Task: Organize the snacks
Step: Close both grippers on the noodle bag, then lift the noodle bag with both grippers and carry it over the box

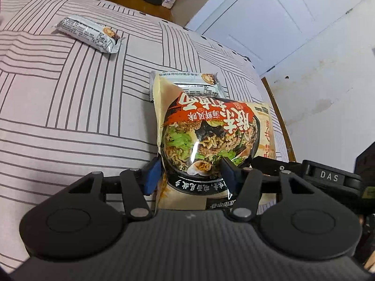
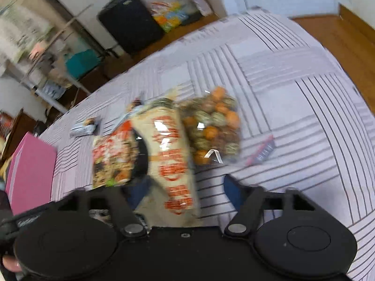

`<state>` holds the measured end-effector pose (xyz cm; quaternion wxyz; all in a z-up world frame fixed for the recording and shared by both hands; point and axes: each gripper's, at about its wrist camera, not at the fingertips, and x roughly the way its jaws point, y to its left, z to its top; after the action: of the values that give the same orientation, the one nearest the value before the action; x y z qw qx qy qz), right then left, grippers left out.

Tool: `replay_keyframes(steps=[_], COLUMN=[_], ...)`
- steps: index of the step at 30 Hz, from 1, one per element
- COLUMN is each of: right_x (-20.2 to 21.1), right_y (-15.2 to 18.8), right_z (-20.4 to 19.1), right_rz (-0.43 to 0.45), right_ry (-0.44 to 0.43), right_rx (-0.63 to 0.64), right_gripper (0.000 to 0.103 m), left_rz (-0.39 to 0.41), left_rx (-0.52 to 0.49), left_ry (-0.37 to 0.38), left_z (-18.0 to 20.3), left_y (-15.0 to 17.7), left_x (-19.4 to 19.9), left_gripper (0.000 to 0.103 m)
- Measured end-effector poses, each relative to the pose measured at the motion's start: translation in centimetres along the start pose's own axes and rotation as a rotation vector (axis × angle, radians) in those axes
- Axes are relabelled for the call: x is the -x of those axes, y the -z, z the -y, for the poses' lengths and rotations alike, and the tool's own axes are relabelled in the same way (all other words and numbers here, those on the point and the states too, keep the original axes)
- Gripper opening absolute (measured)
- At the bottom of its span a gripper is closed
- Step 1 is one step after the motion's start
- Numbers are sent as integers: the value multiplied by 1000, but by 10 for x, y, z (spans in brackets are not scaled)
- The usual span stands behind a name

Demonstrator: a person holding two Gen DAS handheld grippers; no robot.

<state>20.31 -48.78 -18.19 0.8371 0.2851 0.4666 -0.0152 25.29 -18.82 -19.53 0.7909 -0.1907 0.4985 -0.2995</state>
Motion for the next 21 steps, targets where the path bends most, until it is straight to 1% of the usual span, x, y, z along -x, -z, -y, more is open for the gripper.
replay_keyframes(steps=[1, 2, 3, 4, 6, 11, 16, 19, 21], right_x=[0, 1, 1, 3, 6, 5, 11, 19, 23], right_y=[0, 0, 1, 4, 8, 11, 16, 20, 24], right_z=[1, 0, -5, -14, -28, -32, -36, -38, -43], right_rz=[-5, -10, -15, 1, 20, 16, 0, -11, -13], right_ry=[-28, -54, -67, -28, 15, 28, 36, 29, 27], right_rx=[-27, -32, -19, 26, 101, 99, 113, 126, 148], right_gripper=[65, 54, 49, 49, 47, 44, 44, 45, 45], left_rz=[-1, -4, -11, -18, -37, -42, -49, -84, -87], left_rx=[8, 7, 0, 4, 31, 17, -14, -57, -74], left_ry=[4, 5, 15, 41, 73, 65, 43, 3, -19], left_z=[-1, -1, 0, 0, -1, 2, 14, 23, 28], left_y=[0, 1, 0, 0, 0, 5, 7, 7, 9], left_x=[1, 2, 3, 4, 5, 8, 15, 20, 26], left_gripper=[53, 52, 50, 45, 45, 45, 45, 45, 45])
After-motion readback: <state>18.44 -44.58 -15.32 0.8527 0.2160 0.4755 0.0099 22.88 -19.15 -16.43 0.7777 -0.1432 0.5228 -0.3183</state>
